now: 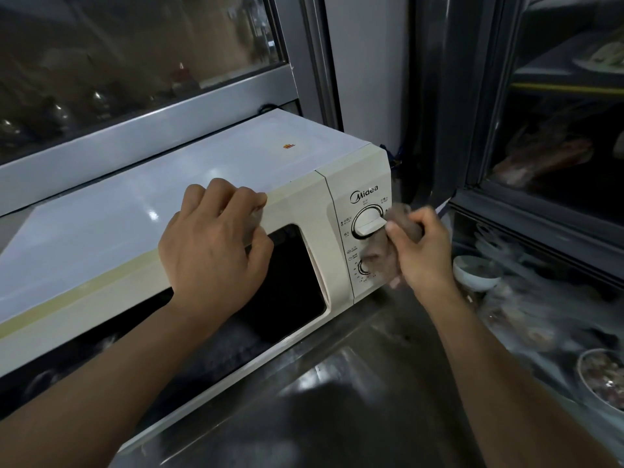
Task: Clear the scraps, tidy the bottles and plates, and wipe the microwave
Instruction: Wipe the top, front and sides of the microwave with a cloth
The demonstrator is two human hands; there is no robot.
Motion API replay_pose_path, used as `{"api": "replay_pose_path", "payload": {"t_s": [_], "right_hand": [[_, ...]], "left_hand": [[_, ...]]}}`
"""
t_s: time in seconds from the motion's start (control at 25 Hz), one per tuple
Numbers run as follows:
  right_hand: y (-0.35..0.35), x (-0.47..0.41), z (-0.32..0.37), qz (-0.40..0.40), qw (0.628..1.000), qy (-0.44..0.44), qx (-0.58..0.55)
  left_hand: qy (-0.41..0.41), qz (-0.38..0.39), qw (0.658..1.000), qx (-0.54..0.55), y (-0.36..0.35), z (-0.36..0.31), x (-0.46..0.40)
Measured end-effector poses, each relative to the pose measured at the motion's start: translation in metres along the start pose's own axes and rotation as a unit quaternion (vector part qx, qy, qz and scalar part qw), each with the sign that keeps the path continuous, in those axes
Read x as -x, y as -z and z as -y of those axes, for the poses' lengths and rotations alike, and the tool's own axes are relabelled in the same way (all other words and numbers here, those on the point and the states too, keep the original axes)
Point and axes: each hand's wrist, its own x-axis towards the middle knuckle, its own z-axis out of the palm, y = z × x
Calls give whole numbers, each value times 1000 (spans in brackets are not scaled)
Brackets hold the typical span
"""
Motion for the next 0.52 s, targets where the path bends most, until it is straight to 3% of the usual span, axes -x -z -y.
{"api": "replay_pose_path", "payload": {"t_s": [0.08,0.32,0.52], "right_hand": [[-4,-5,13,-29,999,37,-10],[-27,37,11,-132,991,-13,5],[-40,76,23,-118,984,105,83]], "left_hand": [[3,-1,1000,0,0,0,-1],[0,-8,1000,-7,-2,0,-1],[-2,-15,1000,-13,-3,1,0]]}}
